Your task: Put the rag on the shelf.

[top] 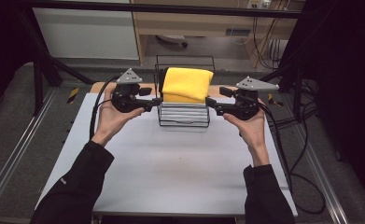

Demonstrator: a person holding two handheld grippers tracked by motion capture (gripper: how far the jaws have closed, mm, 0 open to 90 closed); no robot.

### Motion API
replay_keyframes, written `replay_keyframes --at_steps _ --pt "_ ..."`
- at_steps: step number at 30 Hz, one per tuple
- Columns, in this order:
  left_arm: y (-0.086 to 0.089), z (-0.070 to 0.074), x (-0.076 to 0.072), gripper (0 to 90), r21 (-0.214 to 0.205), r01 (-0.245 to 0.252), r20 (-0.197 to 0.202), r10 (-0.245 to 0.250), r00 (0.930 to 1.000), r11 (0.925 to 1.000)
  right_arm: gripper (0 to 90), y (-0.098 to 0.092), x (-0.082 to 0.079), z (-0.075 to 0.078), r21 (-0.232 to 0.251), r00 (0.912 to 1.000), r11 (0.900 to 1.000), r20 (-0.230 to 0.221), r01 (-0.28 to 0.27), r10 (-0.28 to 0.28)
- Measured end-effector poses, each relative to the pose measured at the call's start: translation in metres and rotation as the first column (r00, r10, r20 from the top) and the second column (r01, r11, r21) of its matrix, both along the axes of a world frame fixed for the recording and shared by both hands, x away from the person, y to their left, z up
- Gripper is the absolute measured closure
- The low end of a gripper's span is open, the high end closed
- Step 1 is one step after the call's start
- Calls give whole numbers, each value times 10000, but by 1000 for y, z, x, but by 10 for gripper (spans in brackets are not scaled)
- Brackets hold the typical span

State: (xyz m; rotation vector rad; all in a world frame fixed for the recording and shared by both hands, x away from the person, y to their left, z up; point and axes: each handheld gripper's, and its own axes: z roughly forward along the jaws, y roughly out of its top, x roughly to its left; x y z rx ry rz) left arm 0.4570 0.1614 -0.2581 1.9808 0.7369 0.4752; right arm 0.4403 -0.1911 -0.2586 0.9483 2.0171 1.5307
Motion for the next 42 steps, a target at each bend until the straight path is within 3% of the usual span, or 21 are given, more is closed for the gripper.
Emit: replay_keyframes --at_steps 4,9,17,32,36,42 --pt "14 -15 -10 281 134 -47 -154 49 9999 9999 134 -6 -6 -2 15 9998 10000 -207 38 -38" --pt "30 -35 -22 187 456 -141 -316 155 9994 9989 78 -12 -15 -12 126 9997 9999 -250 49 -46" --pt "54 -71 -42 65 446 -506 -456 526 9976 9977 8 -19 -25 -45 -357 9963 9993 -861 51 -82" --pt "84 -138 -71 53 279 -732 -818 752 9938 9969 7 -43 -47 -130 -581 9798 9978 -1990 -326 204" --pt "92 -152 -78 54 337 -586 -1045 618 9926 9977 7 -50 -54 -147 -601 9738 9975 -2264 -361 216" --pt "104 -169 -86 54 493 -592 -1267 651 9898 9970 7 -61 -65 -165 -1006 9698 9940 -2432 -424 167"
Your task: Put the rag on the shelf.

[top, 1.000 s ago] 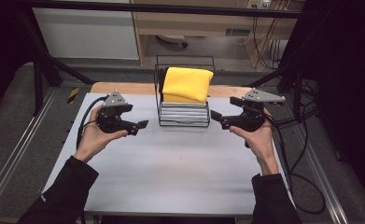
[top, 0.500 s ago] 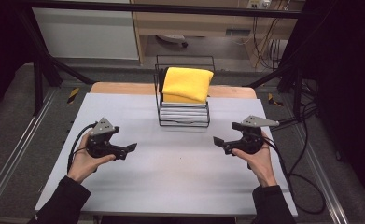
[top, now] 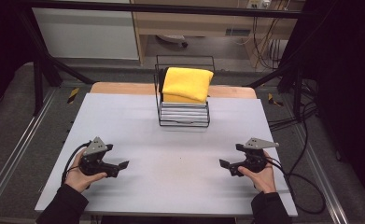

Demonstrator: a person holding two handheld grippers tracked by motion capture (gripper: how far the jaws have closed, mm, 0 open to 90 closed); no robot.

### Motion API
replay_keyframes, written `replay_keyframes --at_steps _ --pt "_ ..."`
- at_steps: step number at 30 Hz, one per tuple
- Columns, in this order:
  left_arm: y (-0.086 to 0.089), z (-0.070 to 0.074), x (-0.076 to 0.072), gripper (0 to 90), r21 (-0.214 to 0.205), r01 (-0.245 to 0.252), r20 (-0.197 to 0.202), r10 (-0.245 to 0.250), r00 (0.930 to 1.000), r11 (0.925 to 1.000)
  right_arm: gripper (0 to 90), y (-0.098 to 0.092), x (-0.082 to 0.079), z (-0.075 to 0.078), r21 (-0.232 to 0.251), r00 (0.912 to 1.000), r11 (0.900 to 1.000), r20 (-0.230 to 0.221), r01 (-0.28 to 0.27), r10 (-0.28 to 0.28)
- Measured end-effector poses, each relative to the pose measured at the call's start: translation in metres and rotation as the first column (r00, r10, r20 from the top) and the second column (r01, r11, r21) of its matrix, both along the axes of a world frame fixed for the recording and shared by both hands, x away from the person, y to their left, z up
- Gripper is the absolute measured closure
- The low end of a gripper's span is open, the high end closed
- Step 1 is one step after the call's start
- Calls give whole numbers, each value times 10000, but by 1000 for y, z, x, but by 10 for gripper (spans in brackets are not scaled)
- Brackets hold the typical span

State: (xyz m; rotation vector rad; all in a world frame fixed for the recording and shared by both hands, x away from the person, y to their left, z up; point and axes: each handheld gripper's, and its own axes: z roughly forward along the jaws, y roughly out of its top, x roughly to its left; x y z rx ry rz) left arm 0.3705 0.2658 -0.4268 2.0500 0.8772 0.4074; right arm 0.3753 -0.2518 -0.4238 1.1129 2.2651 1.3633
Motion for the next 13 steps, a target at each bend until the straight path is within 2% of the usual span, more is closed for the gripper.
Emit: replay_keyframes --at_steps 9,13 --pt "8 -11 -10 54 85 -33 -23 33 10000 10000 7 -13 -14 -21 -260 9997 9996 -235 115 -121" --pt "8 -13 -12 54 95 54 20 -54 10000 9999 7 -15 -17 -25 -440 9993 9990 -368 46 -62"
